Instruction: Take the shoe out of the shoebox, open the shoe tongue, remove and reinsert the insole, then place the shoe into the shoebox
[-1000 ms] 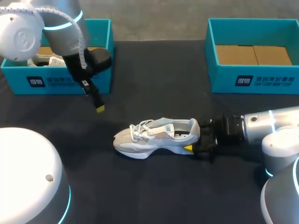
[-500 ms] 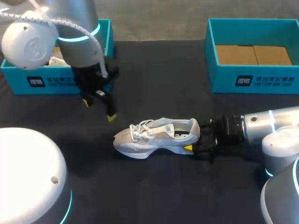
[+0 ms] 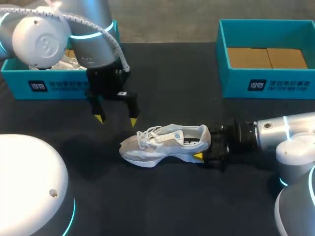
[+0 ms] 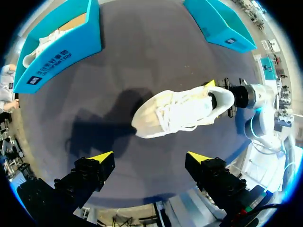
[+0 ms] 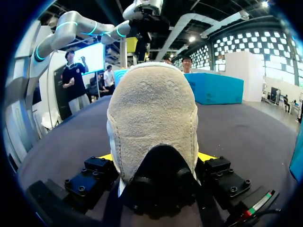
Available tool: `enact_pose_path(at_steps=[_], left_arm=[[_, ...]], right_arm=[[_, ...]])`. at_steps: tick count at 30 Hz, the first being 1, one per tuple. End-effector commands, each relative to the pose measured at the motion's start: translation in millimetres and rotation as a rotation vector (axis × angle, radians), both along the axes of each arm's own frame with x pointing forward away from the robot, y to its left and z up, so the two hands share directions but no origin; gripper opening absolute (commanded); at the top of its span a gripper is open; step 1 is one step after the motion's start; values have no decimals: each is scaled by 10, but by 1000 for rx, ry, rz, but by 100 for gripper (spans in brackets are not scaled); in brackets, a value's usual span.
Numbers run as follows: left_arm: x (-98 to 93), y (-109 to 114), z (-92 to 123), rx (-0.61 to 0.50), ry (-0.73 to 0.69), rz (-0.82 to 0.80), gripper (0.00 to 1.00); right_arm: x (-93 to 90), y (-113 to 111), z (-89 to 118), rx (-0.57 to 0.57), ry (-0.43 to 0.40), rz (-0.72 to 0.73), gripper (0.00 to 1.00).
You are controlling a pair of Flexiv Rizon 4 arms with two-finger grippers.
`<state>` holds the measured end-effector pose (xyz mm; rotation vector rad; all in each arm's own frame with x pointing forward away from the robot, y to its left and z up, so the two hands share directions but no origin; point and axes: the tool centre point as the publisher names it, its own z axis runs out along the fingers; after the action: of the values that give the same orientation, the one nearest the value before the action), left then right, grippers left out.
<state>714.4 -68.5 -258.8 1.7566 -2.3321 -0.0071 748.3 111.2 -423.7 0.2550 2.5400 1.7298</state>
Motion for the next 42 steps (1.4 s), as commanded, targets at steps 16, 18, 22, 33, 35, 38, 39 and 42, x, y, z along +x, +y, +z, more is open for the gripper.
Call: enact_pose_path(at_steps=[16,18,22,33,35,38,39,42], left_arm=[[-9,-441,-106,54,-36,33,100],[-12,-525,-169,79,-3,70,100],[-29,-656,-151,91,37,118,100],[-9,-961,-224,195,7,221,100],[5,-1024,-264,210,15,230,100],[35,-1111,-333,238,21,240,100],[45,-1140,-353,244,14,254,100],[92,-1243,-393,264,16,263,100]], right_arm=[[0,7,6,-3,0,-1,0],[0,7,6,-3,0,-1,0],[0,7,6,-3,0,-1,0],[0,7,6,-3,0,-1,0],[0,7,6,-3,0,-1,0],[0,7,6,-3,0,-1,0],[0,7,6,-3,0,-1,0],[0,7,6,-3,0,-1,0]])
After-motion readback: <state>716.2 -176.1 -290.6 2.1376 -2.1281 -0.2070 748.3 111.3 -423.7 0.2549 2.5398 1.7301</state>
